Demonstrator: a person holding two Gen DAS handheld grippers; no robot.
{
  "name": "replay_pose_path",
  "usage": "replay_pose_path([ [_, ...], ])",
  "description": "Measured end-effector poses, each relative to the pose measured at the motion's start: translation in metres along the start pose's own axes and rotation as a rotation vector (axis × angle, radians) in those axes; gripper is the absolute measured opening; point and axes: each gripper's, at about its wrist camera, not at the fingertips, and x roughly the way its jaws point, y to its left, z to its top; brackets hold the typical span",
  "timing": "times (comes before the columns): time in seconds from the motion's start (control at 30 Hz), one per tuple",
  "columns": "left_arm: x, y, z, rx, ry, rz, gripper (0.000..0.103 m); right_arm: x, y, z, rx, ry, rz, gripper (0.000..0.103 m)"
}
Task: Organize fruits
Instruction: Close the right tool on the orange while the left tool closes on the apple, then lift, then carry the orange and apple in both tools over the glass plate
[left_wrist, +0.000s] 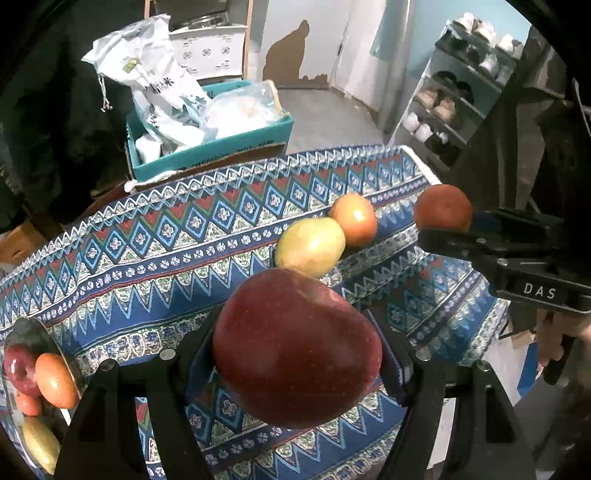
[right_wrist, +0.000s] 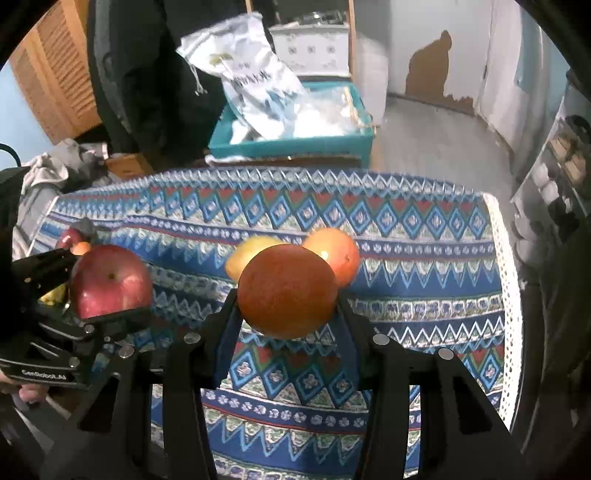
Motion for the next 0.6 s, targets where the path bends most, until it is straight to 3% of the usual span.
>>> replay_pose_path([
  [0.6,-0.069,0.016,-0.005,-0.017,-0.114,0.03,0.076,-0.049,0.051,0.029,-0.074,-0.127,0.076,0.047],
])
